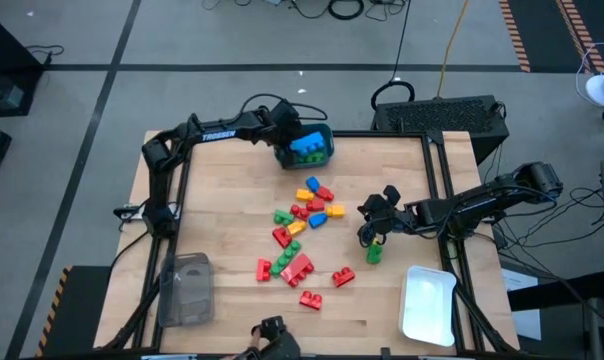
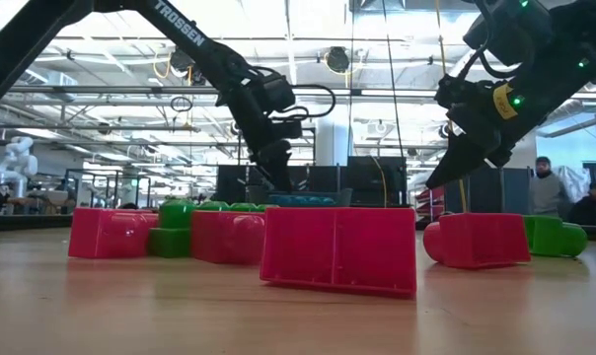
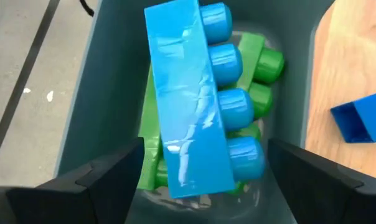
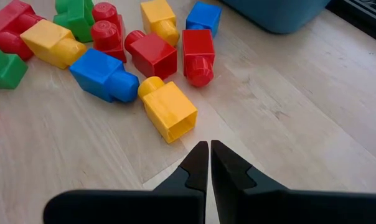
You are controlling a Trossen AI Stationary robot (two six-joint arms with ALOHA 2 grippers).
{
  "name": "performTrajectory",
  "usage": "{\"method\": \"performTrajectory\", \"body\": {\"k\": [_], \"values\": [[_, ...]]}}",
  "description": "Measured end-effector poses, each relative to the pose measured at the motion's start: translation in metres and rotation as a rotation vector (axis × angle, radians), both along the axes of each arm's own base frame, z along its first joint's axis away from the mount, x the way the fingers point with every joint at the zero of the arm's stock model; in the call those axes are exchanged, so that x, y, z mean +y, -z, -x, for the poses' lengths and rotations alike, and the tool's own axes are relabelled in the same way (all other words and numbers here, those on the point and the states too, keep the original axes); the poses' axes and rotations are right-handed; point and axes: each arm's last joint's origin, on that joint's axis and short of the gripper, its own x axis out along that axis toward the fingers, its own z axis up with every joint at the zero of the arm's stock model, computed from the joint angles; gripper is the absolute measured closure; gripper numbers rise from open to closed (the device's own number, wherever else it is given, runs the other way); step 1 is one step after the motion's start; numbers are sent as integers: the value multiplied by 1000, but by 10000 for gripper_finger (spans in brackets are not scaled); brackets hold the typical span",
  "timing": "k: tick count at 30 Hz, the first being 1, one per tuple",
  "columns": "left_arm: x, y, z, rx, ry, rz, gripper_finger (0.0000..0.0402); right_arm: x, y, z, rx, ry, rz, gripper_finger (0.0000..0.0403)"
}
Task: Sort blocks by size
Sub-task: Put the red game piece into the blue container
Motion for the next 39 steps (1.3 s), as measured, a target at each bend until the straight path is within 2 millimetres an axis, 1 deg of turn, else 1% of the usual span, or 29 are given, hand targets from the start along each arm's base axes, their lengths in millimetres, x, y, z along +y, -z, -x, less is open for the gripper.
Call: {"method": "performTrajectory", "body": {"k": [6,10,14,17,20,25,28,33,39], "values": [[-2,2,3,43,-6,17,59,0,0,0,-1,0,0,399],[-9,-3,4,63,-2,21,59,0,0,0,-1,0,0,399],[-25,-14,4,95,9,10,59,0,0,0,-1,0,0,399],[-42,-26,5,123,10,5,59,0,0,0,-2,-1,0,399],[-66,-35,5,149,16,36,59,0,0,0,2,-8,7,399],[-111,-51,5,174,0,109,59,0,0,0,28,-37,44,399],[-139,-53,3,200,-3,149,59,-4,0,0,38,-34,60,399],[-187,-52,-3,240,45,181,59,-11,0,-1,47,-17,73,399],[-242,-53,-11,185,86,212,59,-18,0,-1,55,10,80,399]]}}
